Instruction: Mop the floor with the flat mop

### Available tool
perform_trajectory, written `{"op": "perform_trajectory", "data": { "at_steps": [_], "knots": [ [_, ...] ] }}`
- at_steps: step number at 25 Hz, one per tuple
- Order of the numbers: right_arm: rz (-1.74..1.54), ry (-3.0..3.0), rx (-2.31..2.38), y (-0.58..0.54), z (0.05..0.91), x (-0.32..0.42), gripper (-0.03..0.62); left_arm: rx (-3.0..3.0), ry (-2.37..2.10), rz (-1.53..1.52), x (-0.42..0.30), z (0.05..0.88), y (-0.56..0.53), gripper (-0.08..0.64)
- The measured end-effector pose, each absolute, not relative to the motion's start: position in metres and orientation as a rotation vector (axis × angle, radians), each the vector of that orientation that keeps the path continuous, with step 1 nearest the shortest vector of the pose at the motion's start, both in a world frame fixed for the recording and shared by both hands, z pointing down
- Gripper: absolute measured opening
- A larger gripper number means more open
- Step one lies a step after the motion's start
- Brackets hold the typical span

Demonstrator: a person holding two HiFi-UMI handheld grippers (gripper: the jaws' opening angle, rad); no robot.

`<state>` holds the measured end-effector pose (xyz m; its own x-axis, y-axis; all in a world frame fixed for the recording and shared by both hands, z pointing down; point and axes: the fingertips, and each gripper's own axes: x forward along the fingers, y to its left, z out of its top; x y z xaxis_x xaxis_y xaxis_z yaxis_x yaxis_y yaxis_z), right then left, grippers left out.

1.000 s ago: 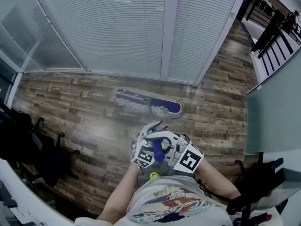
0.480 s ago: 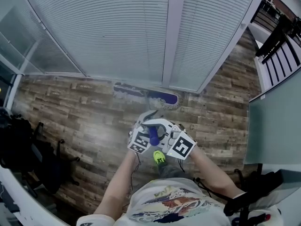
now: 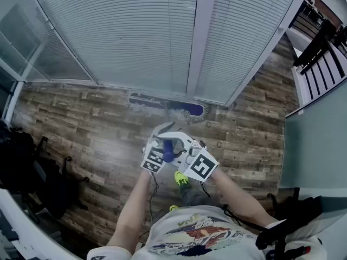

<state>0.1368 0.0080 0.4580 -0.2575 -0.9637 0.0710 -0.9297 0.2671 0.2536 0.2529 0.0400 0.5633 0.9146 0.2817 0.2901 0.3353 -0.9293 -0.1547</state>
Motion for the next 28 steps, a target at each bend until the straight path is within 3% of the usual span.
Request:
{"op": "perform_trajectory", "data": {
  "at_steps": [7,19,28],
  "knots": [
    [-0.227,-2.324,1.731,0.057,0.460,0.045,0.138,-2.867,-0.452,-0.390,0.162,0.565,0.088,0.110],
    [-0.190,-2.379,1.647,0.168,0.463,-0.181,0.138,-2.912,-0.356,-0.377,-0.061,0.564,0.192,0.110],
    [-0.232,-2.503,1.546,0.270,0.451,-0.278,0.141,-2.958,-0.219,-0.411,-0.157,0.556,0.285,0.110]
  ]
}}
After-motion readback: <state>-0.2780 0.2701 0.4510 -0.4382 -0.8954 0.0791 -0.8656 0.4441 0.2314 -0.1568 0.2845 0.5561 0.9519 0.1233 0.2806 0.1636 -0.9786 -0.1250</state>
